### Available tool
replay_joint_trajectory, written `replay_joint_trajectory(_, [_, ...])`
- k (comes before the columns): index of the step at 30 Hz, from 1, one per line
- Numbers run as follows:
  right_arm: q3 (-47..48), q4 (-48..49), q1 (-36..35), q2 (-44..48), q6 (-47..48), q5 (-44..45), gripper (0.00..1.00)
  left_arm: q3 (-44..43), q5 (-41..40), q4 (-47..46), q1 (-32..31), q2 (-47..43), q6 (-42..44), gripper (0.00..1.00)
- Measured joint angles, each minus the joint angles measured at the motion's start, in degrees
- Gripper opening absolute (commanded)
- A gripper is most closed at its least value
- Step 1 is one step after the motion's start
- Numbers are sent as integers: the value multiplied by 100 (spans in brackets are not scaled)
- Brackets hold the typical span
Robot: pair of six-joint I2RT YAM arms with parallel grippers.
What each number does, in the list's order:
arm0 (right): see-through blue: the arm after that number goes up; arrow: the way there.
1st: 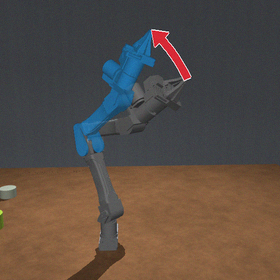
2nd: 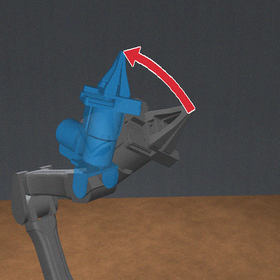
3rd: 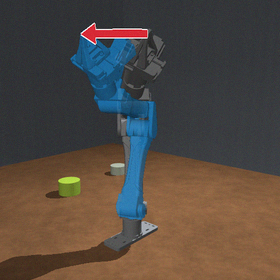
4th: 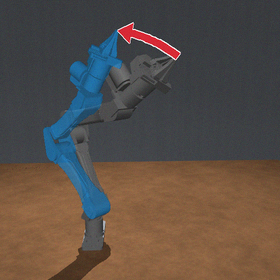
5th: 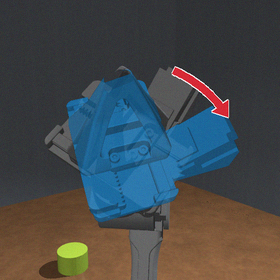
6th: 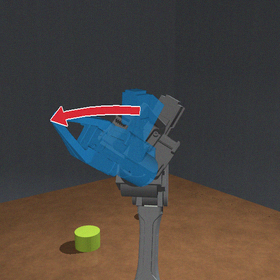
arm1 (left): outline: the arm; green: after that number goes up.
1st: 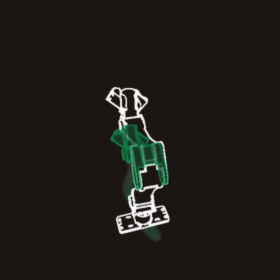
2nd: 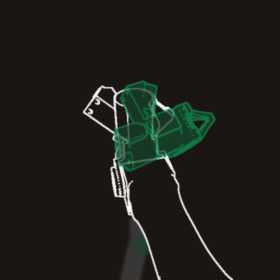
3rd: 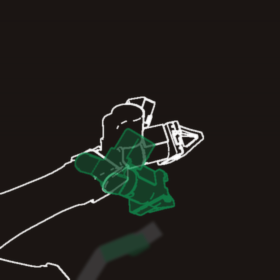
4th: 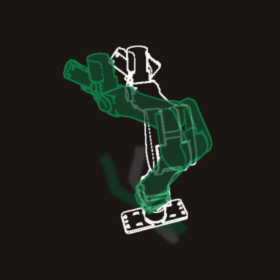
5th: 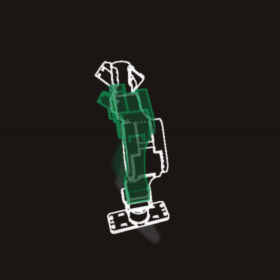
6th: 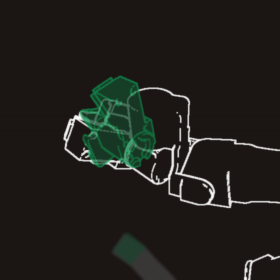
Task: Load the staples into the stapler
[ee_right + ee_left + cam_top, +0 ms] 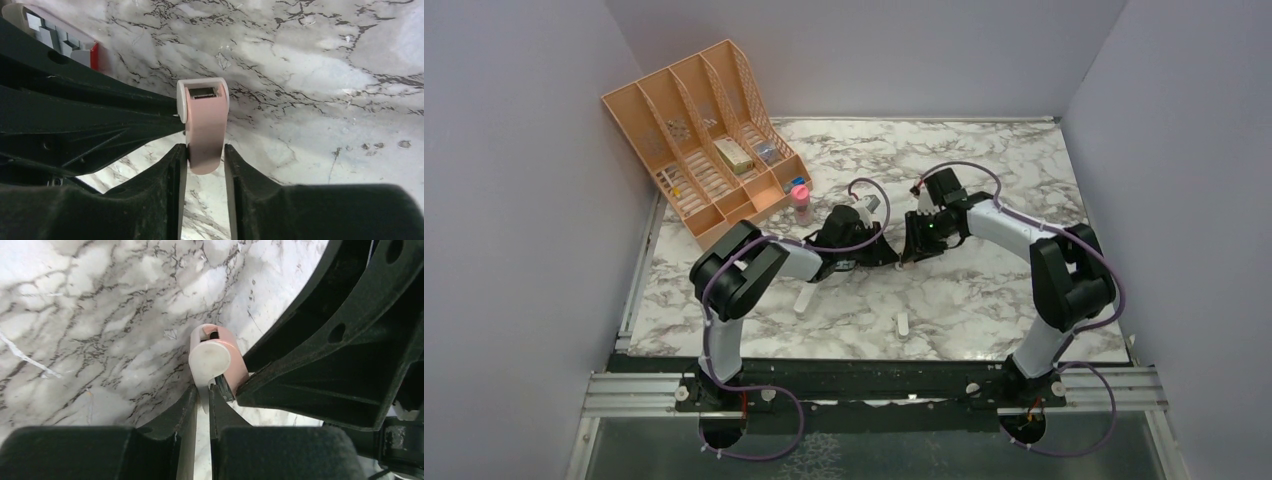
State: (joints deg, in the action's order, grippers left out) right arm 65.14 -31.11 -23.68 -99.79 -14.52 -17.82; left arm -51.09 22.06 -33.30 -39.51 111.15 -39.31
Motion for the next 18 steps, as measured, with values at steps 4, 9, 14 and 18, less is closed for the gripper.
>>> replay_joint_trajectory(4, [-302, 328, 13, 114, -101, 15, 48, -9, 87, 22, 2, 63, -199, 1])
replay_joint_trajectory(9, [-496, 629, 11, 197, -136, 44, 57, -28, 140, 22, 28, 136, -361, 2])
replay_joint_trajectory(14, [-671, 820, 11, 262, -199, 31, 58, -28, 149, 22, 39, 146, -461, 4])
replay_joint_trajectory(18, [-798, 881, 4, 367, -282, -7, 55, -28, 149, 26, 39, 151, -505, 5])
